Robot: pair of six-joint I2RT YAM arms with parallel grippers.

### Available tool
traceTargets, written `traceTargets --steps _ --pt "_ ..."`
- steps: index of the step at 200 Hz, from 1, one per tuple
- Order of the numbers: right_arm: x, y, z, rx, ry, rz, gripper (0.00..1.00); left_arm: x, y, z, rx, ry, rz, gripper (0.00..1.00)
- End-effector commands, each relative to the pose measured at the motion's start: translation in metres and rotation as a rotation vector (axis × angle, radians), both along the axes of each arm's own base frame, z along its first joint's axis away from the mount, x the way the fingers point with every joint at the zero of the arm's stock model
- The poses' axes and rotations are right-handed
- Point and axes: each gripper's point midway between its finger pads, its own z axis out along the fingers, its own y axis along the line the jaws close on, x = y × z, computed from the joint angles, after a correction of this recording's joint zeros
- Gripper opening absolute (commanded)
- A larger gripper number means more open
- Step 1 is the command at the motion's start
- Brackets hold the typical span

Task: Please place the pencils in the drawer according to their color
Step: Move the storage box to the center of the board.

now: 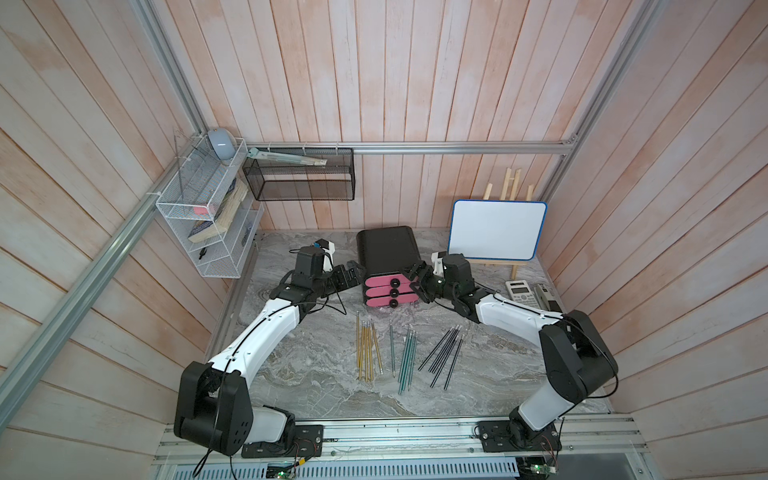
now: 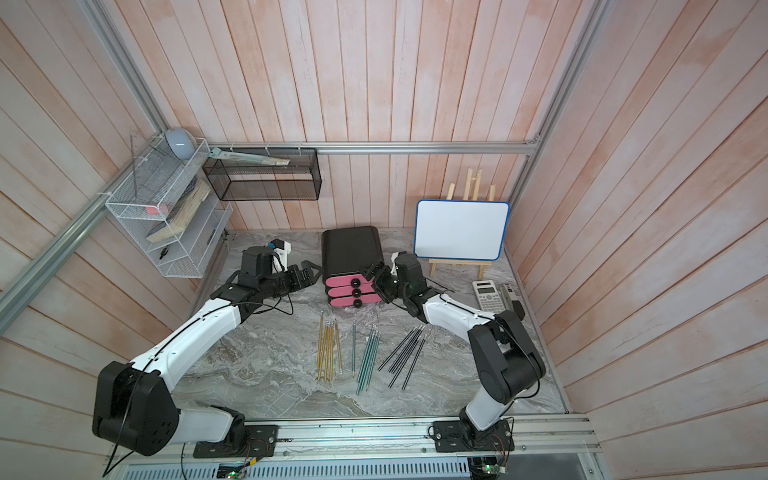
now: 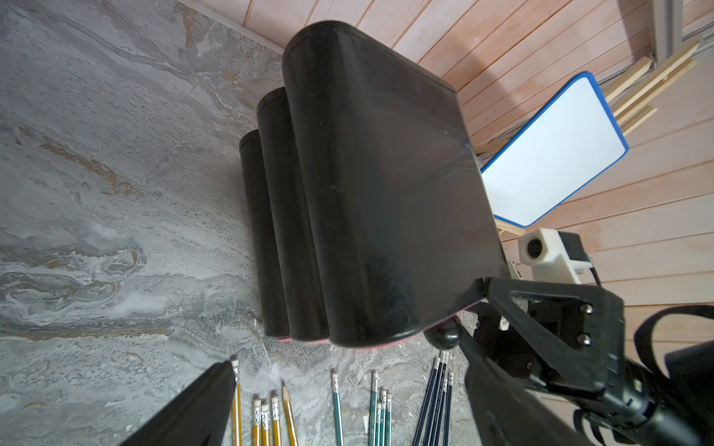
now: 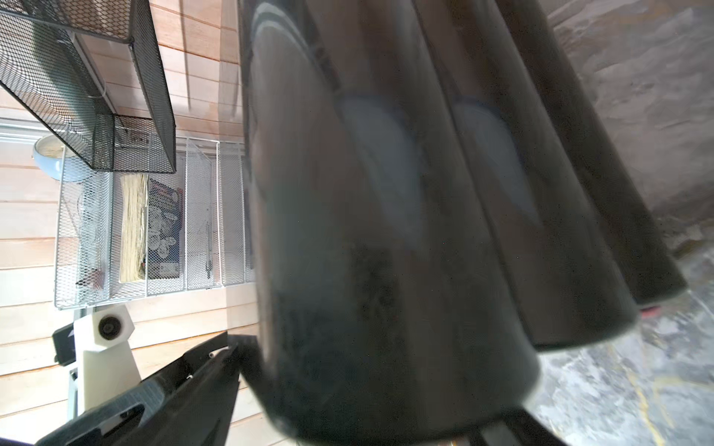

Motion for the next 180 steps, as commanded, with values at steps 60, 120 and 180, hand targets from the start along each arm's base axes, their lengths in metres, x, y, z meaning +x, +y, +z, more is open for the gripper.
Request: traceTargets --steps 60,120,180 --pt "0.073 0.010 0.017 0.031 -0.061 -0.009 0.86 0.024 0.013 0.004 0.033 -0.012 0.077 0.99" --pt "0.084 0.000 0.035 0.047 -0.117 0.004 0.86 0.061 0.028 0.007 0.033 -0.005 0.116 0.99" --pt "0.042 -0.010 0.043 0.186 -0.142 -0.007 0.85 0.090 0.024 0.009 0.069 -0.003 0.069 0.99"
